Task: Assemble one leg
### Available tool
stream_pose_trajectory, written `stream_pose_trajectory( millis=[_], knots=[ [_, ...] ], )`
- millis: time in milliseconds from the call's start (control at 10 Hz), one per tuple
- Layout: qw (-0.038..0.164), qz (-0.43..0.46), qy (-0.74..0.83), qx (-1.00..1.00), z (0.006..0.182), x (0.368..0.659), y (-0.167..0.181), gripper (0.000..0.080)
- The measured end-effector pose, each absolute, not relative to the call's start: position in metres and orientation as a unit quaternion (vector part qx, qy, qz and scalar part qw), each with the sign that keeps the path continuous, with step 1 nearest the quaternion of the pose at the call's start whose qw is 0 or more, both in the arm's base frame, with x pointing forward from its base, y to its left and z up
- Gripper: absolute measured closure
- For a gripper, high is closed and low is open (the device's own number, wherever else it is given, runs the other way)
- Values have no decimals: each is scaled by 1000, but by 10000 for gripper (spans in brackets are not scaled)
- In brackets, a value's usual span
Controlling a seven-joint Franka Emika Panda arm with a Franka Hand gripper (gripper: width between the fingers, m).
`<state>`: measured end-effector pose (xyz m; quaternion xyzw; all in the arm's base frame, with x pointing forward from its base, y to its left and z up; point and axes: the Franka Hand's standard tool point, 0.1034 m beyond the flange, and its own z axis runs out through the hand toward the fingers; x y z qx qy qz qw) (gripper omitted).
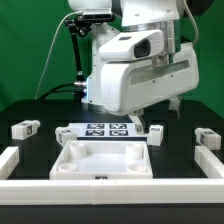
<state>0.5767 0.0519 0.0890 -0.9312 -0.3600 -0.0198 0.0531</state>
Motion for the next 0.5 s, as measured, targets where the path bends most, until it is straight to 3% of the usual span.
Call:
stream_pose_trajectory(
  millis=[100,300,500],
  knots=[
    [53,-17,-441,-896,83,570,42,150],
    [25,-12,-502,-864,82,570,45,150],
    [6,7,-543,-840,62,547,42,150]
  ],
)
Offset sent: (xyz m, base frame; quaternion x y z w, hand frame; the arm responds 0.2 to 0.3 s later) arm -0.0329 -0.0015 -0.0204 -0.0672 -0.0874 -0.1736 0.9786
